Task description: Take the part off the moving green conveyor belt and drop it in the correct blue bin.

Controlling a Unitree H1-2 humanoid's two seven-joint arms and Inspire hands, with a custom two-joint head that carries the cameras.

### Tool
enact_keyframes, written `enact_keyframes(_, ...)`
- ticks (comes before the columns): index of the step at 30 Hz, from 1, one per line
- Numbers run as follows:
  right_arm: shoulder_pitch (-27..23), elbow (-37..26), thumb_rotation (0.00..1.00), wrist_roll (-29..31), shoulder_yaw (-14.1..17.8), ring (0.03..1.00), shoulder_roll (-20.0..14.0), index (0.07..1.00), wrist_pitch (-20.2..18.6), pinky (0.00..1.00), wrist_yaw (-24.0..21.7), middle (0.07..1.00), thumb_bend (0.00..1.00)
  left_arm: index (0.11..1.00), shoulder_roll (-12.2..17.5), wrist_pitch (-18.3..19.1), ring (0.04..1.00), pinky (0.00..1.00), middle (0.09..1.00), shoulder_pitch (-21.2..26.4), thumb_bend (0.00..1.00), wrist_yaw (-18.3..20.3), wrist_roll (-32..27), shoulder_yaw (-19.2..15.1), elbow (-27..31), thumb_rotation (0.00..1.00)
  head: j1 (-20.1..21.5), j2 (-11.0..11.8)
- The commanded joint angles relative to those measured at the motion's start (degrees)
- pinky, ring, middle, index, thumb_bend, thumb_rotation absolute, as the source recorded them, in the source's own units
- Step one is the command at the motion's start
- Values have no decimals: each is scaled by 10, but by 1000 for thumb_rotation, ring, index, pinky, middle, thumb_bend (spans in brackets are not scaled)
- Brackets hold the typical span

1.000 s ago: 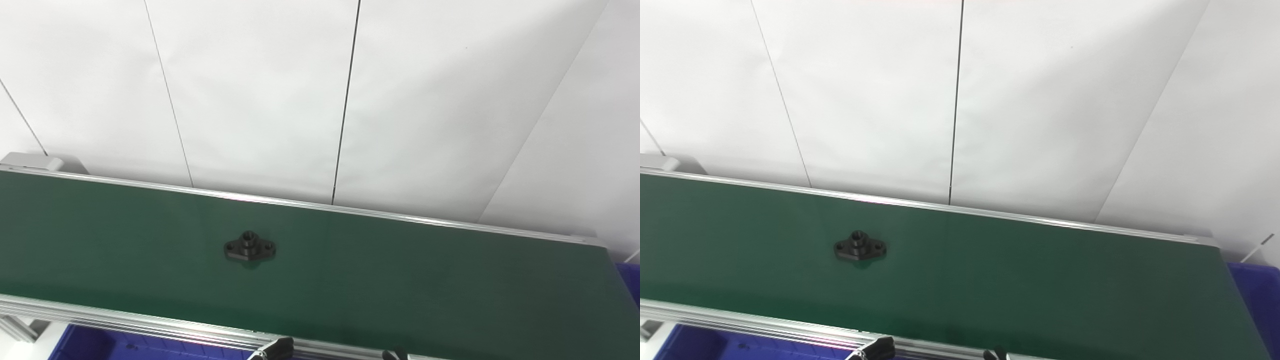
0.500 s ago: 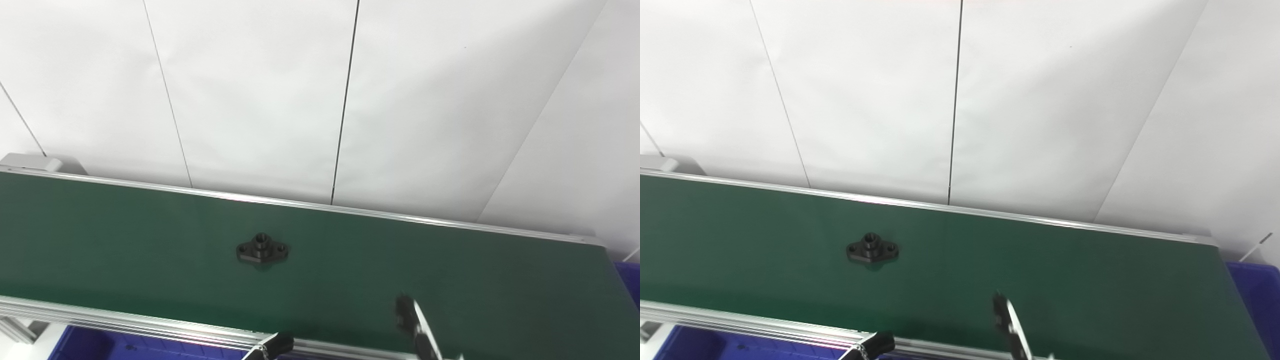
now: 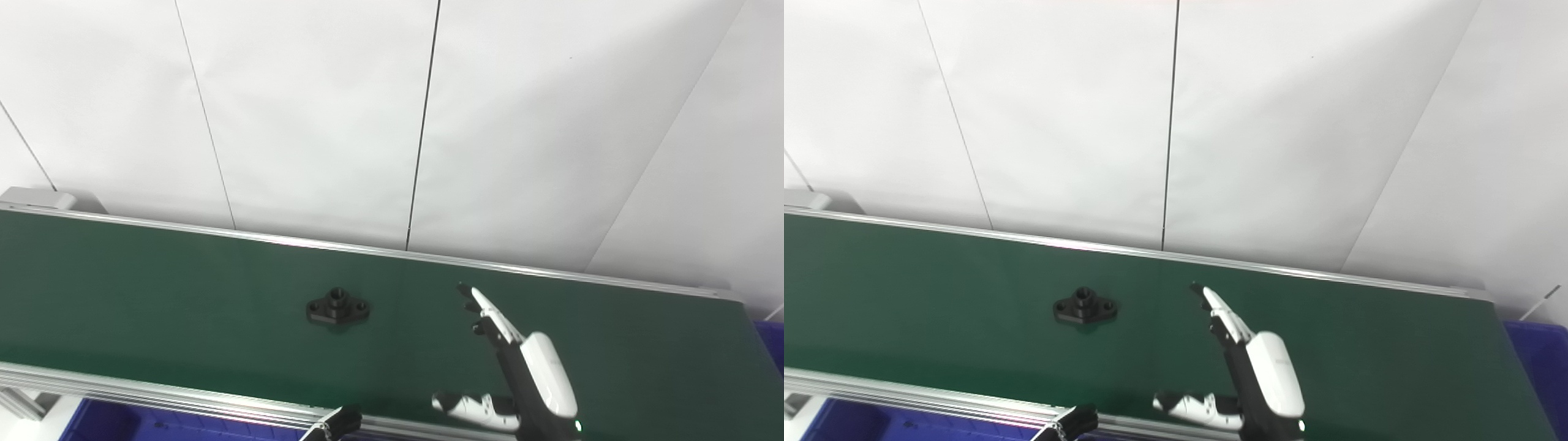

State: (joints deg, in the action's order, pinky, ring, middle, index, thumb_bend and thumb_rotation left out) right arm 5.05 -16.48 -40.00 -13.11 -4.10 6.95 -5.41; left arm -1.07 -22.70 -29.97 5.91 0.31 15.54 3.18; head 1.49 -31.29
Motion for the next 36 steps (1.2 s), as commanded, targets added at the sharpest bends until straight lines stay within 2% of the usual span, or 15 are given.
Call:
enact_keyframes(1,-26,-4,879,-14,-2,821,-1,919,-21,692,-7,884,906,820,-4,-9,870,841,854,-4,799,5,-10,5,18,678,3,-2)
enact_keyframes(4,-58,18,843,-41,-9,811,-7,881,-36,686,-12,866,901,826,-3,-4,871,842,853,-3,799,3,-4,5,20,679,3,-2)
enact_keyframes(13,-150,111,795,-114,-34,822,-12,855,-68,703,-3,861,929,826,-4,-9,866,827,848,3,809,3,-1,7,13,664,4,-5)
enact_keyframes(17,-188,149,783,-136,-43,826,-12,858,-82,717,-7,861,930,824,-5,-22,860,821,844,7,805,2,-1,8,5,657,2,-7)
enact_keyframes(21,-225,198,737,-150,-56,820,-10,877,-93,730,4,853,922,826,-4,-16,868,833,849,7,805,3,1,11,7,654,1,-8)
enact_keyframes(28,-286,288,710,-190,-93,815,-5,880,-115,733,26,854,932,825,-6,-7,882,846,857,7,826,4,0,17,12,641,-6,-10)
enact_keyframes(36,-328,349,705,-204,-131,818,2,877,-136,756,26,853,923,826,-6,2,878,835,856,4,827,0,11,22,23,647,-12,-14)
